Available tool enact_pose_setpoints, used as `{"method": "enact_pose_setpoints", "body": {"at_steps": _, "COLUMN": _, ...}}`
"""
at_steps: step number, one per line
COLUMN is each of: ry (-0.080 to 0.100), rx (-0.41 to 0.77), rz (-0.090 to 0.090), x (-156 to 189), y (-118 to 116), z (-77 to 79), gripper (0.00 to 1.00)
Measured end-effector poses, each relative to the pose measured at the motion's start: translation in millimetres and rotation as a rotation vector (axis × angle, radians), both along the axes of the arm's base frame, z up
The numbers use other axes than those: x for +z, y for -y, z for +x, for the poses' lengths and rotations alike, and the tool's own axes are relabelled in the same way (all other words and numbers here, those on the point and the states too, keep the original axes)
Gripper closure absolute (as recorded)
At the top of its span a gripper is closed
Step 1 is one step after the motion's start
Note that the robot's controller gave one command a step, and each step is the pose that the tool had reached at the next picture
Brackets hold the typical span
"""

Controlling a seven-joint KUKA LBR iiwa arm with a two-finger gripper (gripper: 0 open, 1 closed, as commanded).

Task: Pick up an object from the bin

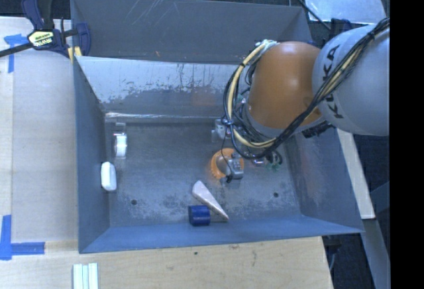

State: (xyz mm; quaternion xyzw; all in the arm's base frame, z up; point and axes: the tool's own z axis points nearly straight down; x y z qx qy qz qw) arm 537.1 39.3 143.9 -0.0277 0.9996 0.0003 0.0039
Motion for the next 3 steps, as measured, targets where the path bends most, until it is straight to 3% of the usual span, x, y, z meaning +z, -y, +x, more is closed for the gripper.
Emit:
{"method": "enact_pose_setpoints", "body": {"at_steps": 1, "ry": -0.015, "rx": 0.093, "rz": 0.000, "x": -44, "y": -52, "z": -51.4, "gripper": 0.00}}
{"method": "enact_pose_setpoints", "body": {"at_steps": 2, "ry": 0.006, "rx": 0.114, "rz": -0.003, "x": -73, "y": 61, "z": 41.2, "gripper": 0.00}}
{"method": "enact_pose_setpoints", "body": {"at_steps": 3, "ry": -0.013, "rx": 0.020, "rz": 0.001, "x": -74, "y": -24, "z": -50.0, "gripper": 1.00}}
